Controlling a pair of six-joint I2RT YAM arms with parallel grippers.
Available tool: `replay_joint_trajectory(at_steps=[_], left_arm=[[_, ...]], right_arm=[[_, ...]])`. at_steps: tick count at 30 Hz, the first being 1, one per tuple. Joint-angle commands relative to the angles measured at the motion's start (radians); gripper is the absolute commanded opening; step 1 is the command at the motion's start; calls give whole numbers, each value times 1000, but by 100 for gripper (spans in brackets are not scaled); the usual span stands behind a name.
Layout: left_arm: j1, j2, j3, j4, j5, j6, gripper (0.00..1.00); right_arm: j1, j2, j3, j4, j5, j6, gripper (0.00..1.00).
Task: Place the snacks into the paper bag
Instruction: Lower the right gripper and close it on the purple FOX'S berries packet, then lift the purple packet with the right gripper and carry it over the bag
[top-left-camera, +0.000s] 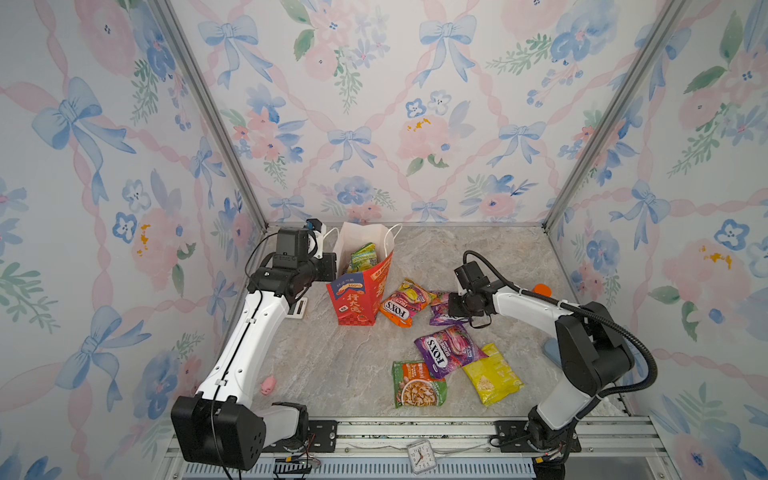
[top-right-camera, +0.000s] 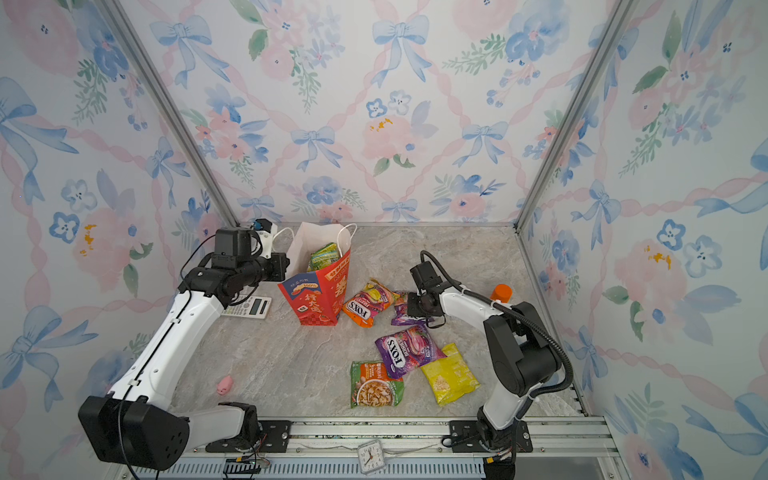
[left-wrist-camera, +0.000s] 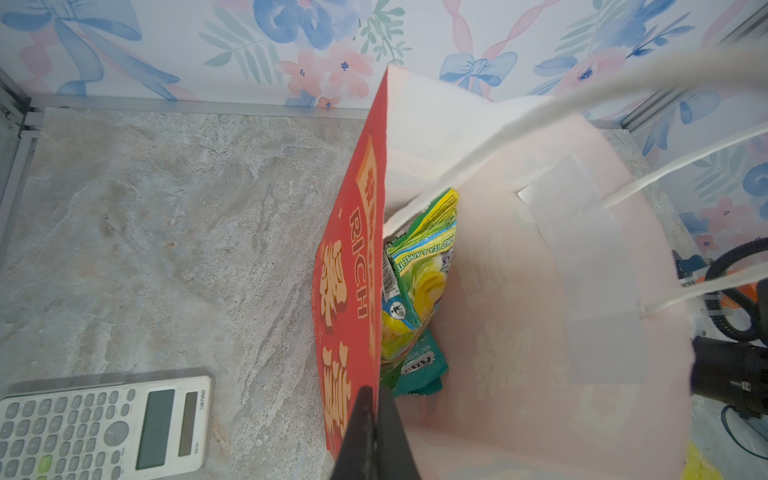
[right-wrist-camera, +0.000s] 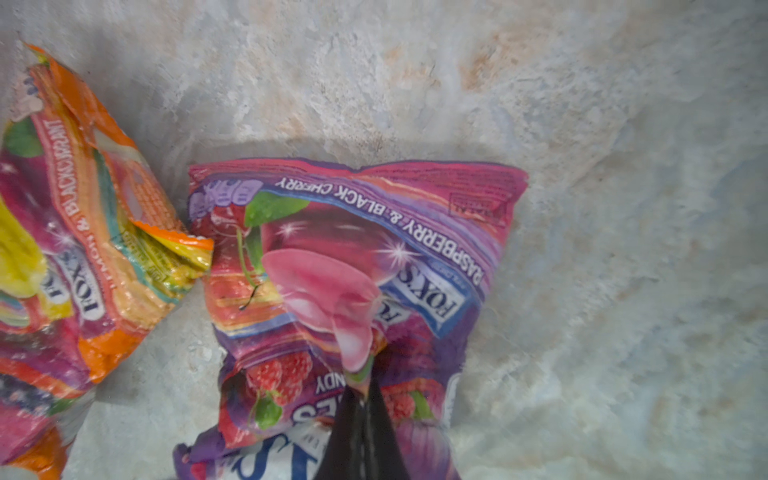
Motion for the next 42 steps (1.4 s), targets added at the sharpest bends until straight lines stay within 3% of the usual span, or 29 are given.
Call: replay_joint_trajectory(at_steps=[1, 29, 42], left_arm=[[-1, -11, -16, -28, -13, -4, 0], [-1, -11, -20, -29, -2, -11, 0], [-1, -18, -18, -28, 4, -18, 0]], right_arm=[[11, -14, 27, -60, 30, -14, 0], [26, -264, 224, -215, 105, -68, 0], [151, -231, 549, -200, 144, -99, 0]])
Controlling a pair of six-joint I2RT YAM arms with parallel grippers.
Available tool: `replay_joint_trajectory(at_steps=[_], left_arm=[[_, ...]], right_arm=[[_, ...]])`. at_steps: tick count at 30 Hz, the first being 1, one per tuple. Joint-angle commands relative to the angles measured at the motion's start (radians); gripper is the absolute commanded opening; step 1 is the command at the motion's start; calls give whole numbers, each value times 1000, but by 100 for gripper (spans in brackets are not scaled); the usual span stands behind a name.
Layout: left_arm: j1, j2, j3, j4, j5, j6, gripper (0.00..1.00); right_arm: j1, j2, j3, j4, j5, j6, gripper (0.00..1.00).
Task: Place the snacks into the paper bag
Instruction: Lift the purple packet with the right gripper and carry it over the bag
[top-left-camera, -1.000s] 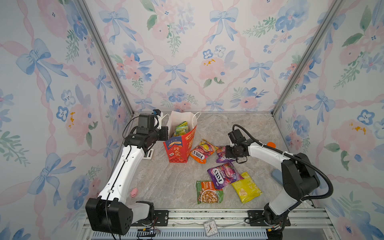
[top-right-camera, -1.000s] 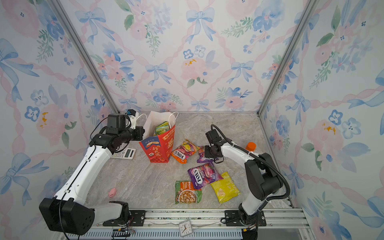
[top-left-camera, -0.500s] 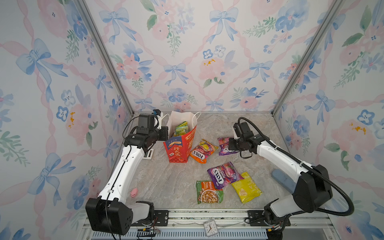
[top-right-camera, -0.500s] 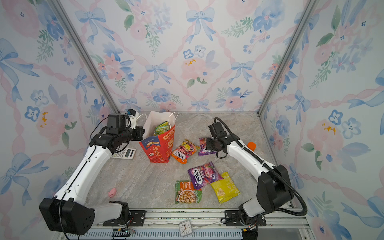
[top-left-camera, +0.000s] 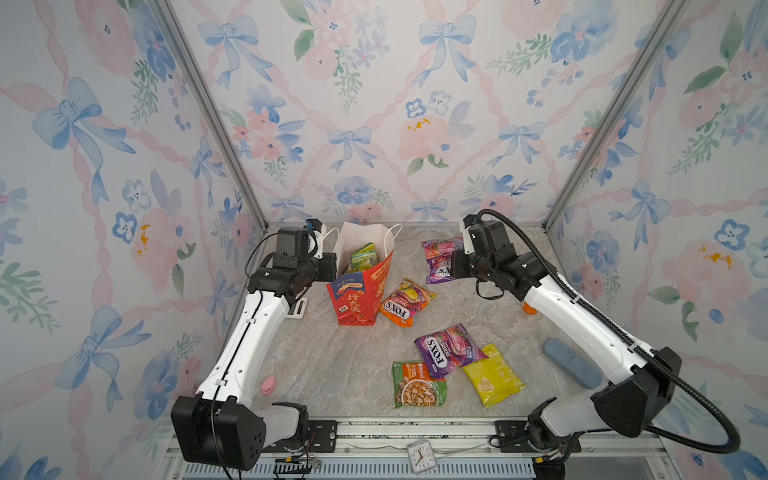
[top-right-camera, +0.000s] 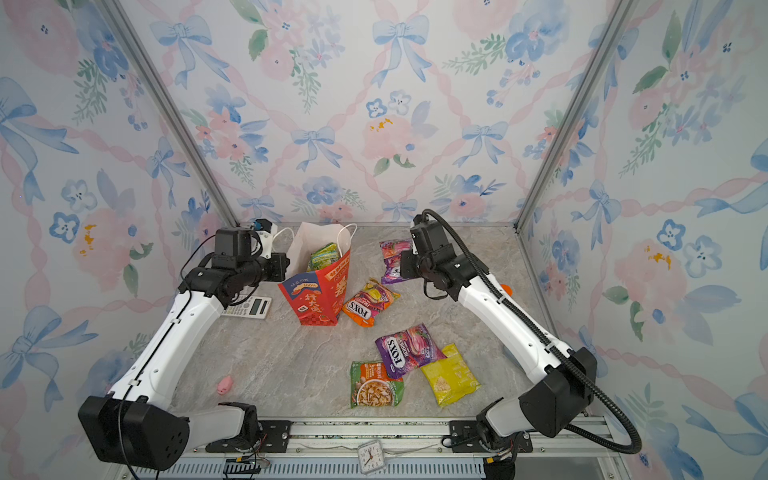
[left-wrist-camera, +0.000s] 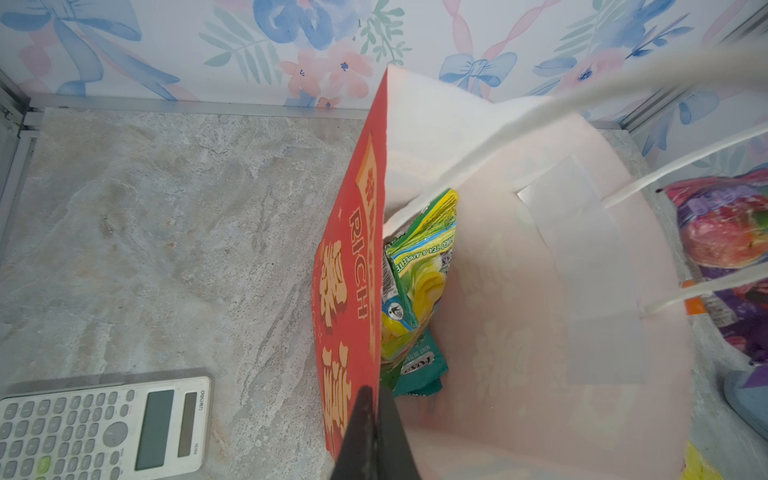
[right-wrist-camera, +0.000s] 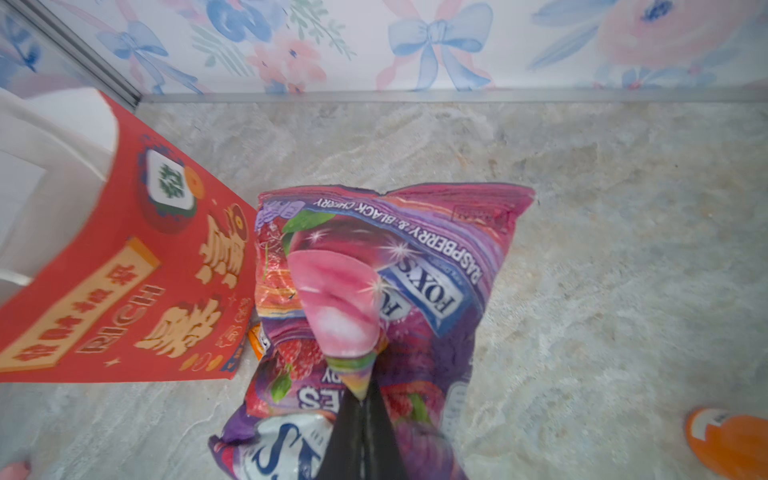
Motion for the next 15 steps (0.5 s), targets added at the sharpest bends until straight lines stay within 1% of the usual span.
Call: replay_joint_trajectory(at_steps=[1, 7, 13, 15], left_arm=[[-1, -17, -17, -31, 3, -14, 0], [-1, -18, -16, -31, 2, -14, 0], [-1, -21, -16, -31, 3, -14, 0], [-1, -23, -16, -31, 1, -14, 0]], right_arm=[[39, 24, 118, 34, 16, -35, 0], [123, 93, 309, 31, 21, -84, 0], [196, 188, 497, 16, -9, -108, 0], [220, 253, 569, 9, -15, -118, 0]])
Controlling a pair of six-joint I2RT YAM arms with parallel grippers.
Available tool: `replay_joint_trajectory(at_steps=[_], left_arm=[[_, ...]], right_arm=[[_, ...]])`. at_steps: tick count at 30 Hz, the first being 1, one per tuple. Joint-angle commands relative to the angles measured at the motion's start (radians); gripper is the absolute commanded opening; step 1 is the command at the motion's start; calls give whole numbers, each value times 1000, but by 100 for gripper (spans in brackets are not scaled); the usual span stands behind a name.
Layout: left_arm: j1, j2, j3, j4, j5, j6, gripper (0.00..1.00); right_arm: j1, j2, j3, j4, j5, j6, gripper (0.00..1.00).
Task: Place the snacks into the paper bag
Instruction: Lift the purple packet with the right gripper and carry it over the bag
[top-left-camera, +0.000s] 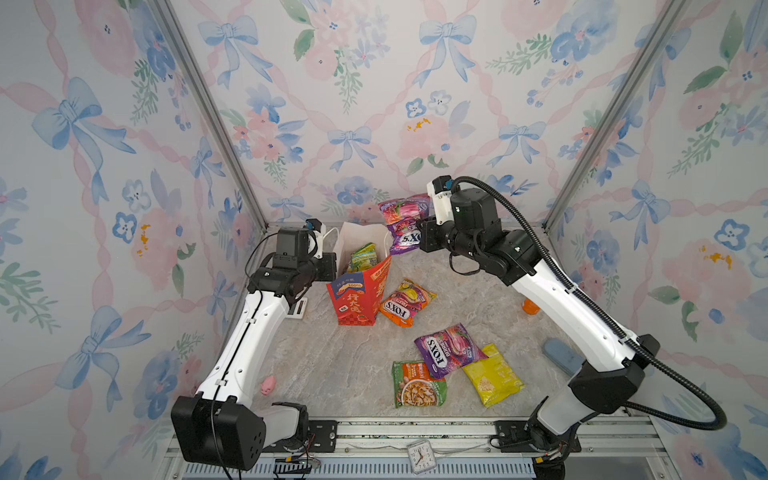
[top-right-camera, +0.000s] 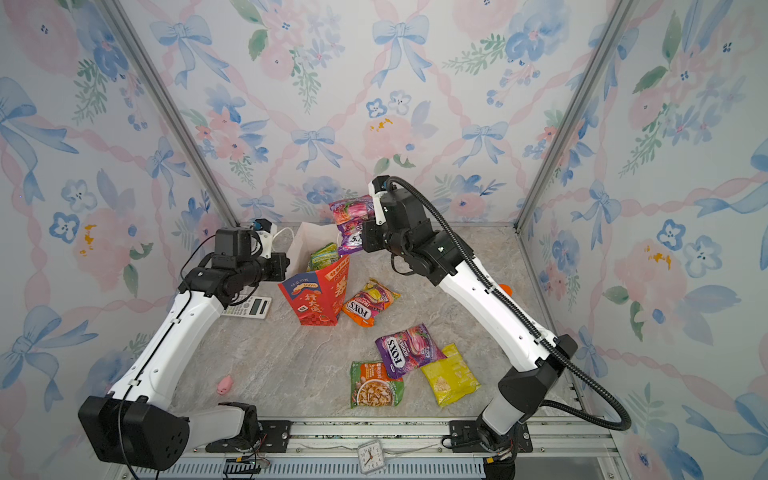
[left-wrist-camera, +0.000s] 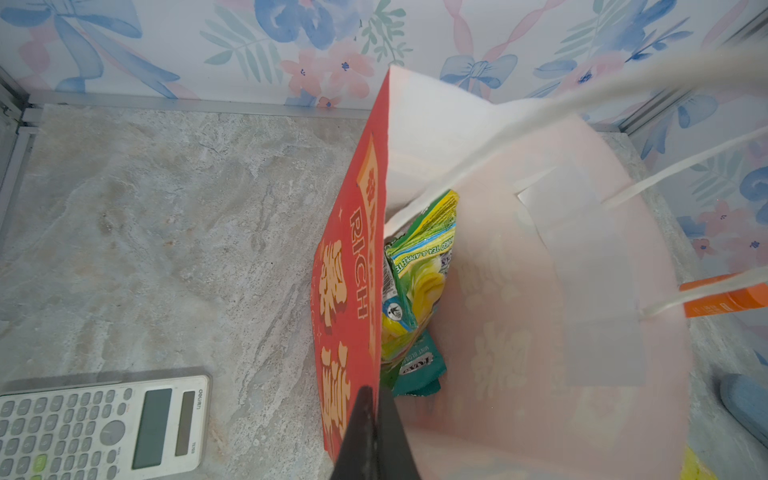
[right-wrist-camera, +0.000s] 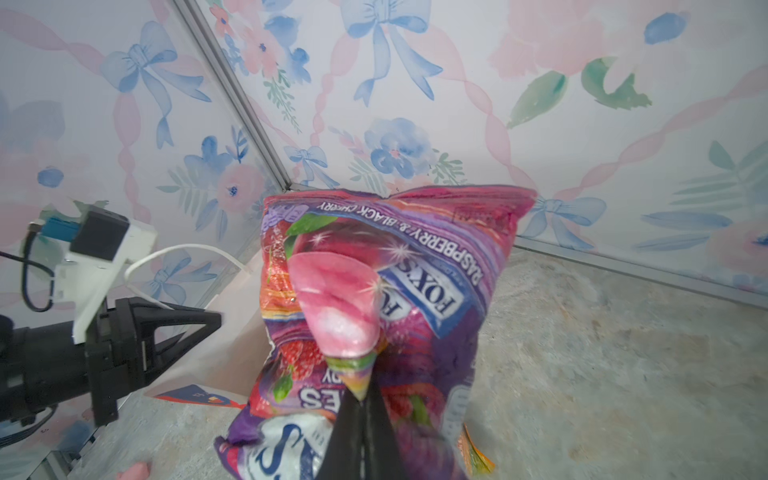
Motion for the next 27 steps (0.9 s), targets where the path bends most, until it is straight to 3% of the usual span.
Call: replay_joint_trajectory(at_steps=[1, 16, 27], left_arm=[[-1, -22, -15, -31, 0, -7, 0], [-1, -32, -20, -31, -9, -5, 0], [-1, -18, -19, -30, -20, 1, 0]], right_arm=[[42, 75, 127, 7, -16, -35, 0], [90, 473, 636, -75, -52, -6, 0], [88, 478, 556, -85, 11, -15, 0]])
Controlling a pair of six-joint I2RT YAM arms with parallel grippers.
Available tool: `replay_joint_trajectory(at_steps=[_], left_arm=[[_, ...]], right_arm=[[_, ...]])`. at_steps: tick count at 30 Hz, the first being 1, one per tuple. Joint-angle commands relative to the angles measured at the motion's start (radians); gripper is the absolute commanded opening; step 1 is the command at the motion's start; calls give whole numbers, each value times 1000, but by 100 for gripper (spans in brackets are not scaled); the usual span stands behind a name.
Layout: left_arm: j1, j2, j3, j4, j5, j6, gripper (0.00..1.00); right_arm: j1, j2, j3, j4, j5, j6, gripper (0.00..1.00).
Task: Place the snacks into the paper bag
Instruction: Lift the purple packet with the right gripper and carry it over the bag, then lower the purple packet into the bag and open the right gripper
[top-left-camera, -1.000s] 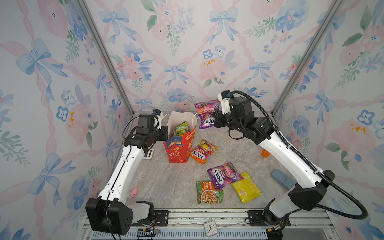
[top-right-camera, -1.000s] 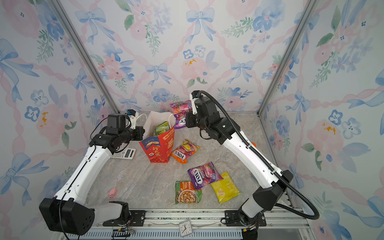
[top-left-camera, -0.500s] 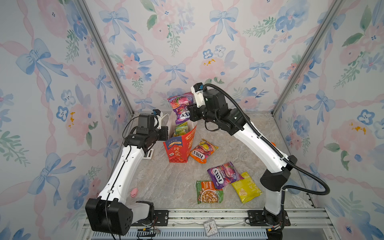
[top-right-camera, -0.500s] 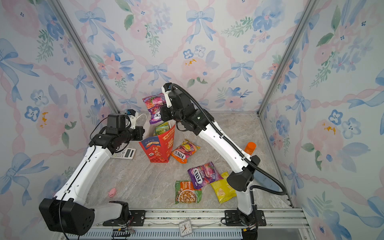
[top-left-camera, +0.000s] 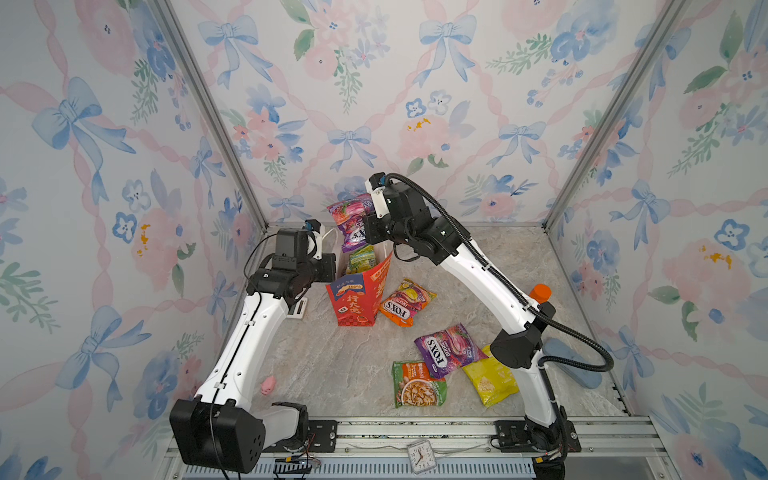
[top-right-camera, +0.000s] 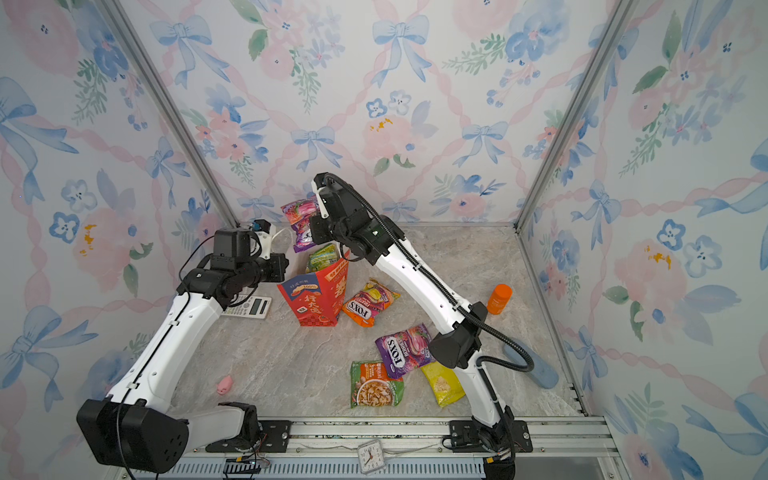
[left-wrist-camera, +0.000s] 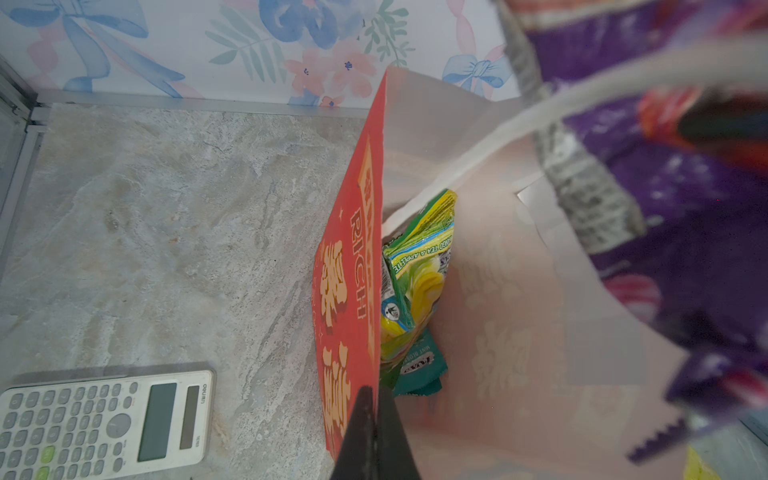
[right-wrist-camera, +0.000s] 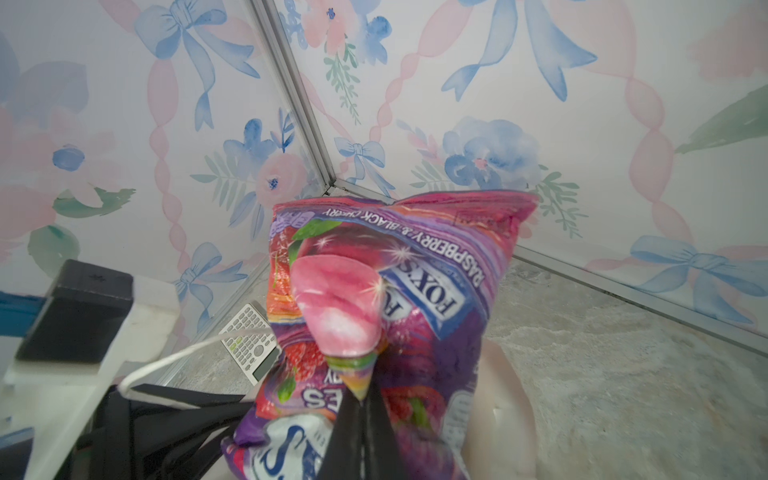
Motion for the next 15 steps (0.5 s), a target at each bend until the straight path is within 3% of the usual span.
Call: replay_joint_trajectory(at_steps=[1, 15], left_arm=[[0, -5, -15, -22, -12, 1, 0], [0, 0, -12, -21, -19, 3, 0]], right_arm=[[9, -45, -53, 31, 34, 1, 0], [14, -165, -286, 60, 96, 14, 0]])
